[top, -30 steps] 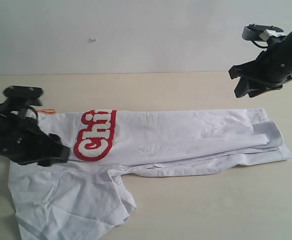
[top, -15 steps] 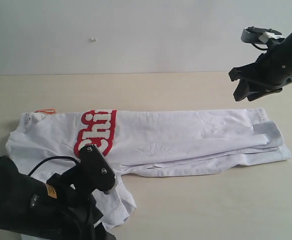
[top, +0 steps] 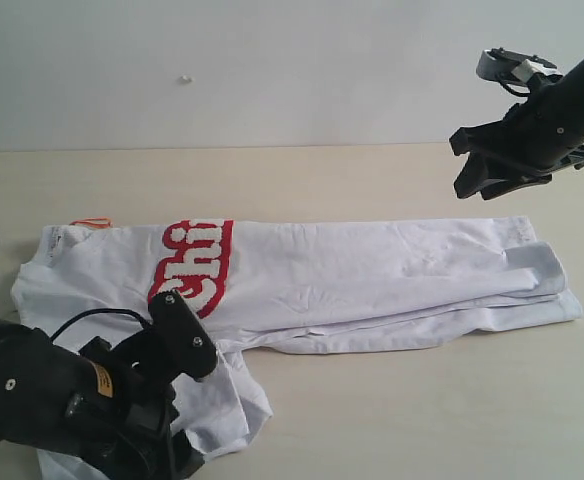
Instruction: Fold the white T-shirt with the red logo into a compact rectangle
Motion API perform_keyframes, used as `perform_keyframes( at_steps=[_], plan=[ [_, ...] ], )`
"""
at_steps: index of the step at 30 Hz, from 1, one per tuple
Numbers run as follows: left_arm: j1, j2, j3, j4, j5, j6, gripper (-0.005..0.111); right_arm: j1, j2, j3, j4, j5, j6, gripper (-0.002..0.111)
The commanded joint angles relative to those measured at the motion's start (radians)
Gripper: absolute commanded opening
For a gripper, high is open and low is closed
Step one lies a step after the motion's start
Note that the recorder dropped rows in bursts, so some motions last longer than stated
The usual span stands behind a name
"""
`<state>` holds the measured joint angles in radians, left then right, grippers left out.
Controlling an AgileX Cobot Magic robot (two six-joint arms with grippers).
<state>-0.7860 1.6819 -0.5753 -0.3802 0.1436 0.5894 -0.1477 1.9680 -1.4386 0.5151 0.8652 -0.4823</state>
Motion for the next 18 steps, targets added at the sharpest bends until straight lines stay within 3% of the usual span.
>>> perform_keyframes(
  at_steps=[1,6,9,12,18],
  plan=[
    [0.02,0.052,0.002,0.014,0.055,-0.013,0.052,-0.003,-0.012,0.002,0.008,-0.001,-0.014,0.038],
    [0.018,0.068,0.002,0.014,0.058,-0.013,0.047,-0.003,-0.012,0.002,0.008,-0.003,-0.014,0.038],
    [0.018,0.066,0.002,0.039,0.069,-0.013,0.028,-0.003,-0.012,0.002,0.008,-0.003,-0.014,0.038],
    [0.018,0.056,-0.006,0.095,0.098,-0.013,0.0,-0.003,-0.012,0.002,0.008,-0.007,-0.014,0.038],
    [0.018,0.013,-0.109,0.268,0.218,-0.012,0.0,-0.003,-0.012,0.002,0.008,-0.017,-0.014,0.038]
  ],
)
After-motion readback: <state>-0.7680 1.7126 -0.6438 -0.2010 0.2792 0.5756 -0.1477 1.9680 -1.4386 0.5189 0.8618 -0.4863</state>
